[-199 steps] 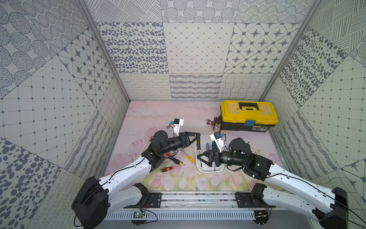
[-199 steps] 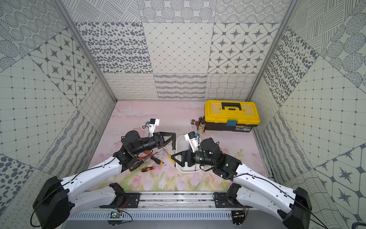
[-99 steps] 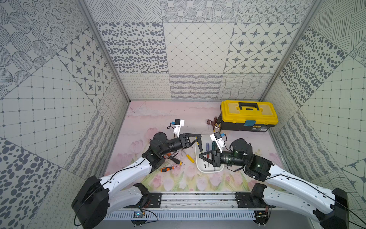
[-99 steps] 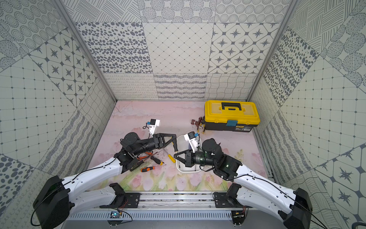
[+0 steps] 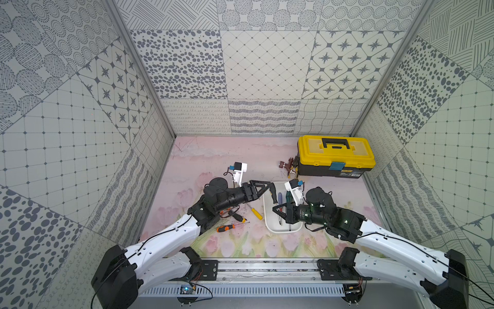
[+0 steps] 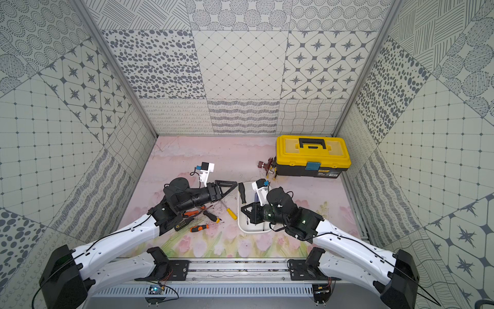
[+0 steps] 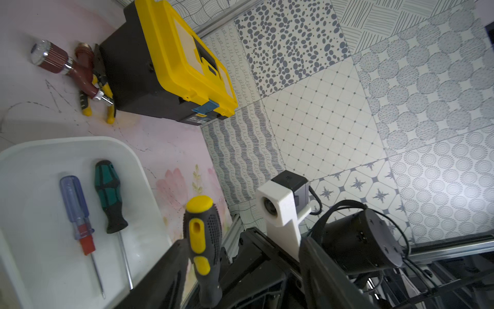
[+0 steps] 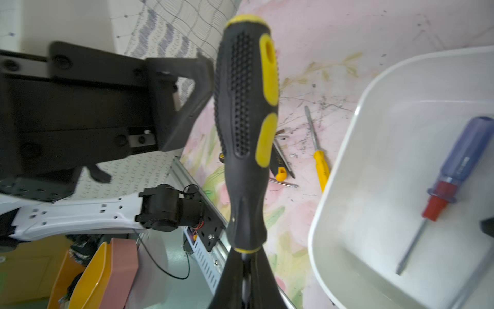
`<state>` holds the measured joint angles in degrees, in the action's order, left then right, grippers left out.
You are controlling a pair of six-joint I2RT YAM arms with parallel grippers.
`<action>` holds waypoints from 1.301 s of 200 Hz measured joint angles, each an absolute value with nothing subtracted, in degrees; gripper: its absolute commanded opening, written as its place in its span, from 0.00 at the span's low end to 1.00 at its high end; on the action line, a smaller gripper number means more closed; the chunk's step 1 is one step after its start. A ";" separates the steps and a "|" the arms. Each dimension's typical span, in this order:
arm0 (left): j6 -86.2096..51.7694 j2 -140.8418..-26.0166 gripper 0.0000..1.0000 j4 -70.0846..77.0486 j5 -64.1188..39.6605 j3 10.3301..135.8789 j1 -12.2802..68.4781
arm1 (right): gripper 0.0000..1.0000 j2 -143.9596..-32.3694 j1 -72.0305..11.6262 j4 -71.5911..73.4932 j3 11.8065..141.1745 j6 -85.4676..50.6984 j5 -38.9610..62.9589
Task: Put the screwdriver on the desktop into the storage box
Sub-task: Pick up the screwdriver from the center of the board, then place the screwdriver in the storage box.
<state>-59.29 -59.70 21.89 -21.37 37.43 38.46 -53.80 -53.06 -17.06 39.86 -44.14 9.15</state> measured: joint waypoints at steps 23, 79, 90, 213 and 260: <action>-57.56 -59.37 0.76 17.45 -18.79 37.74 38.72 | 0.00 -56.80 -52.88 -22.92 41.28 -44.58 3.29; -52.36 -60.18 0.66 4.80 -11.09 39.09 41.63 | 0.00 -67.02 -52.29 -31.83 45.82 -45.91 -4.67; -51.57 -60.66 0.65 2.50 -9.39 39.48 42.06 | 0.00 -68.05 -52.27 -32.71 46.13 -45.98 -5.04; -49.34 -64.01 0.65 -11.62 2.48 41.17 42.74 | 0.00 -70.65 -52.27 -34.11 48.05 -46.02 -4.99; -49.34 -64.58 0.65 -12.80 3.53 41.28 42.76 | 0.00 -70.67 -52.27 -34.11 48.23 -46.02 -4.93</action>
